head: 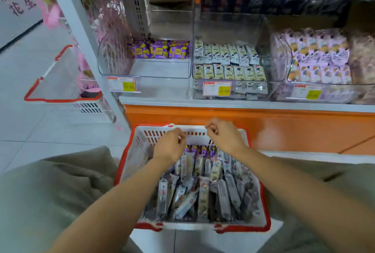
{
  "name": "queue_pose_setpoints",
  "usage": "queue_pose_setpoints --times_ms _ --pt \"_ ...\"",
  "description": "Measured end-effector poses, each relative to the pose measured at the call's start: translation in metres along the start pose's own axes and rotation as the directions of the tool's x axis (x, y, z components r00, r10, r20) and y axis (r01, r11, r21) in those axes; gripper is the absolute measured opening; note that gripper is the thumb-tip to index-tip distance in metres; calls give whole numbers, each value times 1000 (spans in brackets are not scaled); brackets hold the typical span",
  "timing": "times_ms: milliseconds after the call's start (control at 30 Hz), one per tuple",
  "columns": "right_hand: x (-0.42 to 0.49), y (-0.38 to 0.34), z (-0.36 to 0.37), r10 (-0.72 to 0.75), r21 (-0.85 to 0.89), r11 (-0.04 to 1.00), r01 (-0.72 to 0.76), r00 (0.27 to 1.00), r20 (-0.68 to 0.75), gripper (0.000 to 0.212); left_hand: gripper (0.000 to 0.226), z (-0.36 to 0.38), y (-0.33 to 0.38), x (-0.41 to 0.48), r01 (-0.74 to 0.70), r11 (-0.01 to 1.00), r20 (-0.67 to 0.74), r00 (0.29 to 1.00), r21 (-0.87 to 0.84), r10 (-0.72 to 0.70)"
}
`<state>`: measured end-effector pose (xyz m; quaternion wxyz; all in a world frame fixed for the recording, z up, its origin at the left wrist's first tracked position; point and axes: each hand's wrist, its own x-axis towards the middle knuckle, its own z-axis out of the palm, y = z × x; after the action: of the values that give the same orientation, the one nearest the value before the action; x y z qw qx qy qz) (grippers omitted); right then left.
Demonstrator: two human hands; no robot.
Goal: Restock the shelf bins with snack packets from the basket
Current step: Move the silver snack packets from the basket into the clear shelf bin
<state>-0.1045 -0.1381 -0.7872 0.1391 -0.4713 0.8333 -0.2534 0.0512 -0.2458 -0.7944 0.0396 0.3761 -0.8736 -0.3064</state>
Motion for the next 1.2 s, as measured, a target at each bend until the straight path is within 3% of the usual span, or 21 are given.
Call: queue_pose_setpoints --times_ms 133,300,433,500,633,733,833,967,1067,1200 --pt "-26 41 38 226 -305 941 -146 942 247 36 25 44 -16 -13 89 984 252 959 154 -126" --pt "-33 41 69 427 -473 853 -222 817 388 83 52 83 -18 0 211 918 289 905 336 -313" --pt "-32 36 81 470 -504 826 -253 802 368 86 89 94 -16 5 285 876 288 865 390 -410" --pt "-31 35 82 472 -450 845 -289 799 373 82 88 103 -20 8 320 878 253 871 356 -421" --pt "-28 40 78 367 -234 927 -295 846 387 61 68 104 -25 12 367 912 221 888 186 -402" --pt "-26 42 70 250 -19 965 -263 891 378 54 15 87 -26 18 447 887 233 880 -117 -413" --pt "-24 39 60 168 126 970 -210 944 284 52 14 61 -27 22 571 656 343 821 -494 -457" --pt "-22 26 36 70 249 962 -109 985 160 51 17 21 -21 21 561 330 431 814 -759 -390" --pt "-21 9 7 15 262 965 -24 999 35 52 33 -4 -3 21 502 305 457 864 -809 -211" --pt "-18 -16 -46 -52 210 974 90 983 -178 48 22 -40 39 9 426 340 441 897 -839 -36"
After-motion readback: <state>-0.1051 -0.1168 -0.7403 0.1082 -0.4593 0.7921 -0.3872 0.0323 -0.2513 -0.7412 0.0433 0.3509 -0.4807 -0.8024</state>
